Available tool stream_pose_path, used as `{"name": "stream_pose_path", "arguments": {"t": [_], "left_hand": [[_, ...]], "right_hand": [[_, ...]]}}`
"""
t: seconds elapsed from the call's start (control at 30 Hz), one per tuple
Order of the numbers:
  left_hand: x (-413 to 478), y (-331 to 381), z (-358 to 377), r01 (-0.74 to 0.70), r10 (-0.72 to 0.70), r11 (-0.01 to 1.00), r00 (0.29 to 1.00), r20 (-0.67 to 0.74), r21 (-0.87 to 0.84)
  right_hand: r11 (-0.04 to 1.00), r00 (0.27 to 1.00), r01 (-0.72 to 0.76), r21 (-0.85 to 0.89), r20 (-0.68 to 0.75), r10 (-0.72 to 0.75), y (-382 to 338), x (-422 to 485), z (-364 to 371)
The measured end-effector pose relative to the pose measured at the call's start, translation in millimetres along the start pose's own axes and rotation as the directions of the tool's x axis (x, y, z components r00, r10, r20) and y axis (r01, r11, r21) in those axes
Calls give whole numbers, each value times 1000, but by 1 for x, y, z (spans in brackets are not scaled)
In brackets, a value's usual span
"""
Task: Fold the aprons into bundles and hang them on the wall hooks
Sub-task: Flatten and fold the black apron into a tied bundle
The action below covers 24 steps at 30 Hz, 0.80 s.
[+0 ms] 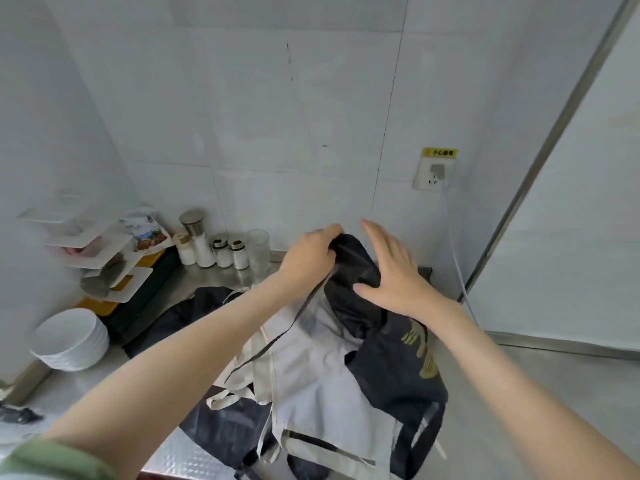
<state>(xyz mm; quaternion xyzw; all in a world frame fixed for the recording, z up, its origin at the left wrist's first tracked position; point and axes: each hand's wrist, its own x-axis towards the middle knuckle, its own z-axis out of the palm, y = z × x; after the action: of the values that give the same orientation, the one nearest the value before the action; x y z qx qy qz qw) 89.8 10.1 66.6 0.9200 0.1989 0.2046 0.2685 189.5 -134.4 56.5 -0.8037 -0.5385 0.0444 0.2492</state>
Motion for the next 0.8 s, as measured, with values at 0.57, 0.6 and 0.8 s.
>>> {"name": "stream_pose_path", "arguments": {"t": [0.57, 0.6, 0.8], "left_hand": [[-82, 33, -29, 101, -82, 992, 972, 222, -76], [-83, 35, -27, 95, -77, 992, 979, 188, -88], [-84, 60, -39, -3, 13, 977, 999, 46, -212]], "right_hand": [[634, 946, 24, 773, -222, 235, -65, -60, -90], [592, 940, 33, 806, -226, 255, -68, -65, -94], [442, 860, 117, 889, -313, 402, -71, -90, -117]]}}
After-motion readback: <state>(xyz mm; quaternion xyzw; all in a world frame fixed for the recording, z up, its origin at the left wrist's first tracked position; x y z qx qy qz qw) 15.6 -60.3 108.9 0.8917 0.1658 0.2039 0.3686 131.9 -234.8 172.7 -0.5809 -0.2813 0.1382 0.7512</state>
